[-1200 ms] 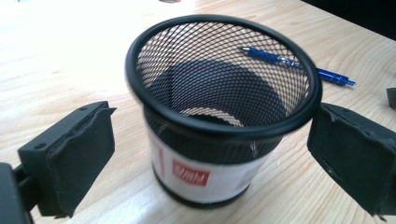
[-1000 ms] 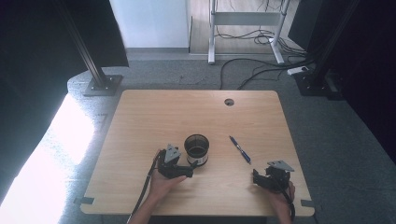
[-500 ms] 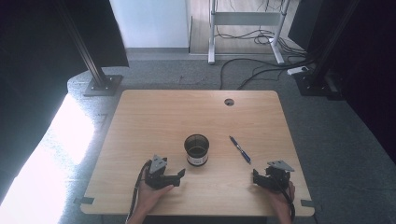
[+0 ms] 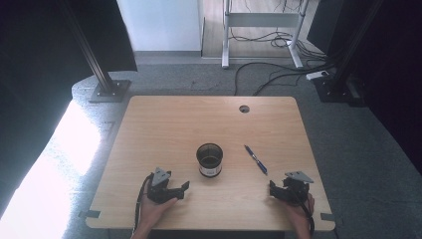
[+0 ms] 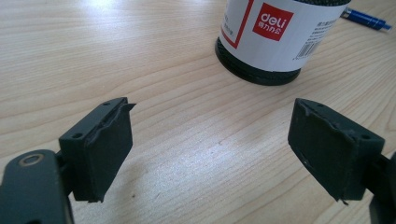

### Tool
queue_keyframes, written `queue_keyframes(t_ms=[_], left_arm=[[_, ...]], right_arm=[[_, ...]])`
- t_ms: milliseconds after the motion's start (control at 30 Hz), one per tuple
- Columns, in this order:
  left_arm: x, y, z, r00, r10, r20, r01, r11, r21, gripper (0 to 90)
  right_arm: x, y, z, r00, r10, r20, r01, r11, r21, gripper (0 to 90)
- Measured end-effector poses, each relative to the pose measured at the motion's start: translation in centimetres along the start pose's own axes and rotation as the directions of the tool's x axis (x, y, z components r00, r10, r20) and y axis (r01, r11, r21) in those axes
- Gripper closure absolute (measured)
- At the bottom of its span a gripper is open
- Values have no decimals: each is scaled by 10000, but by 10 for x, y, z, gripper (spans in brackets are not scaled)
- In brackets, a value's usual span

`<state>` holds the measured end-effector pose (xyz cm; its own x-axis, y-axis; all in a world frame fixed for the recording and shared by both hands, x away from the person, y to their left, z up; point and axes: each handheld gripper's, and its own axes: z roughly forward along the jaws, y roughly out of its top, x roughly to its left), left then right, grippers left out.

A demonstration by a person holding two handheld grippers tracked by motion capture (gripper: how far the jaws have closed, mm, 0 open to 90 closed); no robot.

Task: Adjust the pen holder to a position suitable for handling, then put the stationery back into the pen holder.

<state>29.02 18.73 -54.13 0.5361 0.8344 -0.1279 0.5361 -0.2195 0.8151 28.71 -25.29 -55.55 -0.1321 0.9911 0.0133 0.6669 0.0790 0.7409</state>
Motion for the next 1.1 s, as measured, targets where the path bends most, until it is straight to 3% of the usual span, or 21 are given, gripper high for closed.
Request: queue_keyframes(t_ms=[267,367,567,800,1100], left_arm=[[1,-1,0,10000,-21,12,21,10000,34,141],[1,-1,-1,9996,-249,147,250,9997,-59,143],[1,-3,-2,9986,-353,386,355,9993,-69,145],[4,0,-1,9940,-534,954,541,9985,-49,149],[5,2,-2,9950,-458,892,465,9989,-68,152]], right_arm=[[-2,-2,-3,9998,136,126,-135,9999,-88,173],[-5,-4,-7,9998,193,51,-192,9997,-168,187],[-7,1,-22,9984,530,-193,-545,9951,-828,218],[8,9,-19,9959,438,-793,-493,9964,-692,239],[14,29,-28,9923,444,-1153,-558,9937,-976,233]])
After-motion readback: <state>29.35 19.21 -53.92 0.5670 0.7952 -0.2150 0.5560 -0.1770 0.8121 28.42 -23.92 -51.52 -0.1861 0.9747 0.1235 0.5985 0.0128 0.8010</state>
